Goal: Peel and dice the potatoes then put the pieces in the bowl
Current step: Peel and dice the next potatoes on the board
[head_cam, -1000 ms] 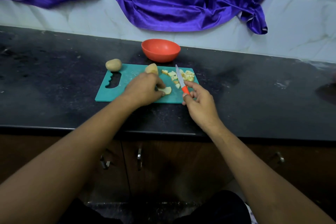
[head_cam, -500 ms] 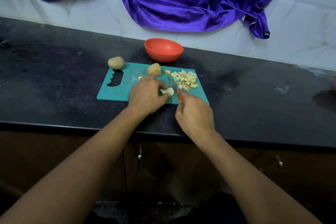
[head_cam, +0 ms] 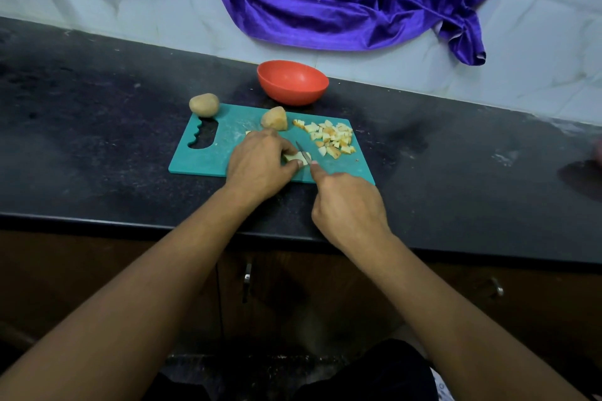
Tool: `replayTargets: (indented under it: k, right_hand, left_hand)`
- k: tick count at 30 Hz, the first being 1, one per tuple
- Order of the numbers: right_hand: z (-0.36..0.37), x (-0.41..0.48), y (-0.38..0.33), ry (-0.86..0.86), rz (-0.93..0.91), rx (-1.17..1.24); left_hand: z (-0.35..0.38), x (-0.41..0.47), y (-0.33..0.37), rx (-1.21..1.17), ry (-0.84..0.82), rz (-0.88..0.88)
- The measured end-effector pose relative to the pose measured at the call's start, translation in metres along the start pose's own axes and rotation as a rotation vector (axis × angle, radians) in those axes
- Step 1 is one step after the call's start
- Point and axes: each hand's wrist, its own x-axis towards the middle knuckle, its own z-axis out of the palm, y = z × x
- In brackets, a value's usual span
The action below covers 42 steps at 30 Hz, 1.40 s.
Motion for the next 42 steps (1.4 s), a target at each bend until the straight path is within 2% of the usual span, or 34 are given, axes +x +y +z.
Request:
replayTargets:
  k: [3, 7, 11, 28, 33, 37, 42]
  right_hand:
    - [0.003, -0.005, 0.008, 0.057, 0.015, 0.044]
    - [0.002, 0.003, 0.013, 0.084, 0.085, 0.22]
    - [-0.001, 0.002, 0.008, 0.147, 0.066, 0.306]
    - [0.005, -0.001, 0.0, 0.058, -0.03, 0.069]
    - [0.004, 0.007, 0.006, 0.075, 0.046, 0.115]
    - [0.0, 0.011, 0.008, 0.09, 0.094, 0.279]
    - [-0.002, 0.005, 0.0, 0.152, 0.041, 0.334]
  left_hand:
    - [0.0, 0.0, 0.0, -0.007, 0.007, -0.005]
    - [-0.002, -0.001, 0.0, -0.015, -0.003, -0.008]
    - [-0.001, -0.002, -0.002, -0.046, -0.002, -0.014]
    - [-0.003, -0.003, -0.003, -0.104, 0.029, -0.046]
    - [-0.002, -0.002, -0.004, -0.112, 0.004, -0.067]
    - [-0.003, -0.003, -0.006, -0.122, 0.0, -0.054]
    - [-0.002, -0.005, -0.008, -0.142, 0.02, -0.07]
